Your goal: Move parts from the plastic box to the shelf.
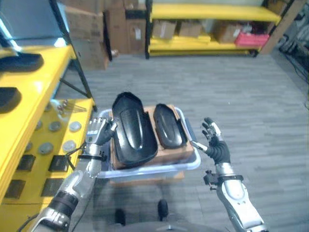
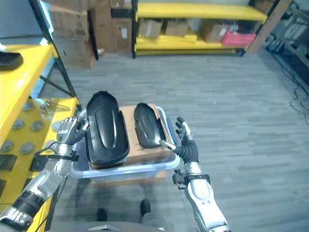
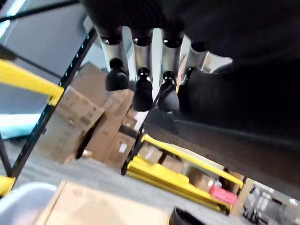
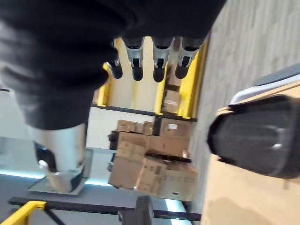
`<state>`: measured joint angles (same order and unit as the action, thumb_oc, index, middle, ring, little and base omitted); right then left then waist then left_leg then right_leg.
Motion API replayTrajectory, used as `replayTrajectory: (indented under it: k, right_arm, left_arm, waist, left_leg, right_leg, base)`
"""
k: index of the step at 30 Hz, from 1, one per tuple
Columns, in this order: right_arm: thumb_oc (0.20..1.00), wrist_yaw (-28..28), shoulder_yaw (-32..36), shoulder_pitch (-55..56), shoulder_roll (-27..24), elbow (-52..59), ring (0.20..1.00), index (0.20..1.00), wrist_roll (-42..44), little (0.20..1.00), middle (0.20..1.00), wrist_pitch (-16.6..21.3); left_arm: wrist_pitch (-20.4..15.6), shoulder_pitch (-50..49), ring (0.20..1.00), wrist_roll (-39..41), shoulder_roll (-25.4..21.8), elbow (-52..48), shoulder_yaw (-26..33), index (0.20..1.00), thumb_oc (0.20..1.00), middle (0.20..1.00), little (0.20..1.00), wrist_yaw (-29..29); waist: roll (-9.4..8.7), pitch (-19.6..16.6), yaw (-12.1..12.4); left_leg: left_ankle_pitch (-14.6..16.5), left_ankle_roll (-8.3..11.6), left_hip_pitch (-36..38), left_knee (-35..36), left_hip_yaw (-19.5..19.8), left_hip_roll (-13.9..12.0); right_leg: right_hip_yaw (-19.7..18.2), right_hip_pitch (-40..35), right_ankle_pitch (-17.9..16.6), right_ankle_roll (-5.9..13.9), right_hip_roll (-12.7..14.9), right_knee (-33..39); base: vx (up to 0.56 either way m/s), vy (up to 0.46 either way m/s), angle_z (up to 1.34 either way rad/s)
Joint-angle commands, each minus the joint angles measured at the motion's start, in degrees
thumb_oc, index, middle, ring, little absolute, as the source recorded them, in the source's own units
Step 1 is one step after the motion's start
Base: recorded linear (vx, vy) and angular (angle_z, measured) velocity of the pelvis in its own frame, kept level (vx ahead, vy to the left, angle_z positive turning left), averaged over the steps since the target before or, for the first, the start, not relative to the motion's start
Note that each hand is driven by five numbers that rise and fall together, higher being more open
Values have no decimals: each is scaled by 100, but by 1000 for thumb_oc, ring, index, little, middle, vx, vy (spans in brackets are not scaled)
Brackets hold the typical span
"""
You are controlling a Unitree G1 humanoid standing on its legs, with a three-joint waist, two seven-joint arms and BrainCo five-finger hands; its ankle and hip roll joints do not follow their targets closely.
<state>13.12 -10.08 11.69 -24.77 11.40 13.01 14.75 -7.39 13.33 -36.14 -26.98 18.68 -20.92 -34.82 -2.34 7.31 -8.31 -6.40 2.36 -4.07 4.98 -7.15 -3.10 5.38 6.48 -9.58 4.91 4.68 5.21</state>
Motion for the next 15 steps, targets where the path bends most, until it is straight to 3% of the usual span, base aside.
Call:
replayTrajectory:
  k: [1,15]
  right_arm:
    - [1000,96,52,-624,-152,317,1000,1000,-190,1000,1000,319]
    - [1000,326,-366,-931,-160,348,1000,1000,-300,1000,1000,506]
  left_arm:
    - [-85,1305,200,341,-7,320,-106,200,200,200,200,-266]
    - [315,2237,200,748,105,1837,-215,200,200,200,200,-924]
  waist:
    - [-5,422,6]
    - [-62,949,-94]
  left_leg:
    - [750,123,335,2,-154,-249]
    - [467,191,-483,2,-165,-332]
  right_leg:
    - [-123,-102,715,498,265,-89]
    - [-163,714,506,492,176,-26]
  base:
    - [-173,-18,-26]
    - [-35,-18,-9]
